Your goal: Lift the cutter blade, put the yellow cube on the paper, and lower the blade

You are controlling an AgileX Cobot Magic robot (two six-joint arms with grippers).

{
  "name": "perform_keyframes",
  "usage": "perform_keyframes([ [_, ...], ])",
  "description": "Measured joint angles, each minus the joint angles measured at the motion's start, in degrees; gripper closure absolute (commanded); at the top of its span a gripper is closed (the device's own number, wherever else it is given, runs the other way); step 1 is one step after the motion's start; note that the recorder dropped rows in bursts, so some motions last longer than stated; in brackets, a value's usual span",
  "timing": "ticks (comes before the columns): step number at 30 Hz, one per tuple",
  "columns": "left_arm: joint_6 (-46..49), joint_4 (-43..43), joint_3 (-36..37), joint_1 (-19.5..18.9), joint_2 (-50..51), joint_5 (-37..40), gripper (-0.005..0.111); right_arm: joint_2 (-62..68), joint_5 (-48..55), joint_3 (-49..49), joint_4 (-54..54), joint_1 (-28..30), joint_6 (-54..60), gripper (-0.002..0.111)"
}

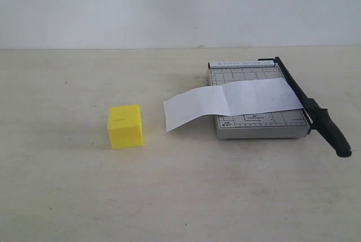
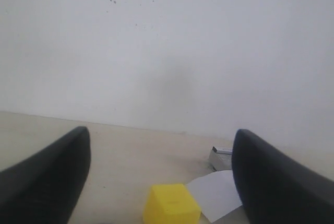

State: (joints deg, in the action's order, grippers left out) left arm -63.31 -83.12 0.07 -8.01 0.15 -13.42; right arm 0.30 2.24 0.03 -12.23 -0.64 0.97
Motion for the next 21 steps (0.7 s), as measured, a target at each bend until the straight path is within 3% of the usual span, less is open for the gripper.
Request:
perform_keyframes([
  [8,0.6,1.3,0.0,0.0,0.0,-2.9,0.04,0.0,0.0,0.0,0.0,0.0,0.0,0.108],
  [21,3.2,1.5,-0.1,0.0,0.0,-24.4,0.04,0.0,0.0,0.0,0.0,0.0,0.0,0.108],
])
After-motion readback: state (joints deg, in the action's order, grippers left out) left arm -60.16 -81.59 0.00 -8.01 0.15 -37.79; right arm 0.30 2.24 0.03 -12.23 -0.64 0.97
